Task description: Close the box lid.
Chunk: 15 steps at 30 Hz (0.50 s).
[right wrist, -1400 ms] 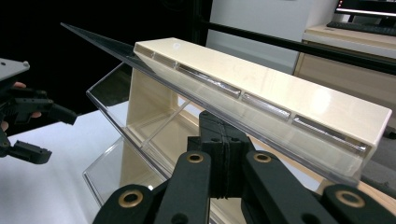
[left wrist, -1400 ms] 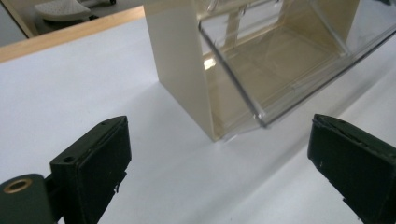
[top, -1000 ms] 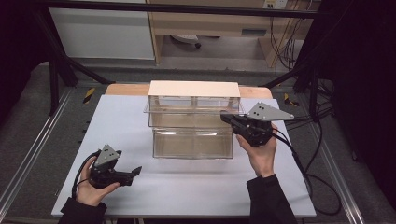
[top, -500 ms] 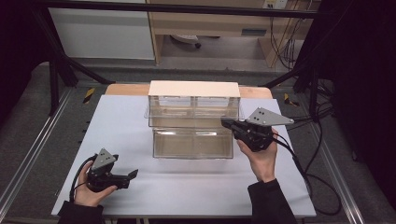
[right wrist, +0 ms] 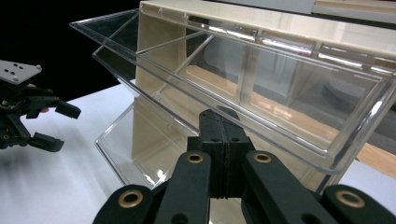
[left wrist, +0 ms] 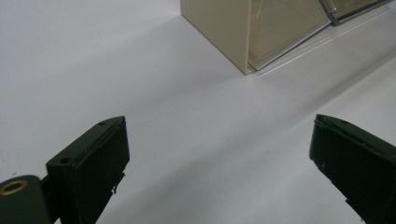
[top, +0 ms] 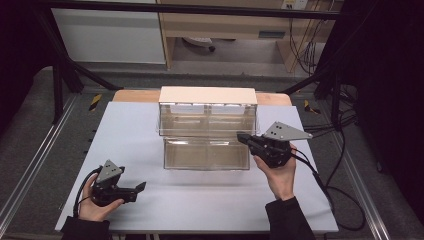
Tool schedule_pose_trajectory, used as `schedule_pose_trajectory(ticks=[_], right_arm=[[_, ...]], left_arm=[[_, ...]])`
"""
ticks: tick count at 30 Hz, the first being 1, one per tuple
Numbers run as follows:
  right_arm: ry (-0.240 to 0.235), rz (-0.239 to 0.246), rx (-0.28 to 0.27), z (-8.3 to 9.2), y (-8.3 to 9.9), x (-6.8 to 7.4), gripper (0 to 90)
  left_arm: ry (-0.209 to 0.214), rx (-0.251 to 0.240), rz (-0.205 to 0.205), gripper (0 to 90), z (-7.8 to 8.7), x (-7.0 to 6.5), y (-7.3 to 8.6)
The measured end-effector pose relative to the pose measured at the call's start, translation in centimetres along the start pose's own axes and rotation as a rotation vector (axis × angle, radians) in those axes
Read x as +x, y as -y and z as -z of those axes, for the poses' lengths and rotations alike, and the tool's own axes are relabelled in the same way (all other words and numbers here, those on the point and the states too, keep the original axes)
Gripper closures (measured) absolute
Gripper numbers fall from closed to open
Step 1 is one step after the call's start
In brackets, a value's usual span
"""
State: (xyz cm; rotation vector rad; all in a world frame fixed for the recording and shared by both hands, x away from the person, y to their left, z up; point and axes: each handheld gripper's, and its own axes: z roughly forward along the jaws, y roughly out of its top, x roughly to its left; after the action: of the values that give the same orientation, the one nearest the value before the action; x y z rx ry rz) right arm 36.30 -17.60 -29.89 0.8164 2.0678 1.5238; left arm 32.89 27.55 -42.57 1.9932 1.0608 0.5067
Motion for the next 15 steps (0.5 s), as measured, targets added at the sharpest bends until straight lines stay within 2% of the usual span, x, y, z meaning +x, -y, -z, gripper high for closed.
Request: schedule_pose_trajectory(ticks=[15], right_arm=[[-0.004, -0.016, 0.028, -0.5, 1.2, 0.0, 90.0]], left_arm=[[-0.004, 0.006, -0.005, 5.2, -0.1, 0.1, 0.3]])
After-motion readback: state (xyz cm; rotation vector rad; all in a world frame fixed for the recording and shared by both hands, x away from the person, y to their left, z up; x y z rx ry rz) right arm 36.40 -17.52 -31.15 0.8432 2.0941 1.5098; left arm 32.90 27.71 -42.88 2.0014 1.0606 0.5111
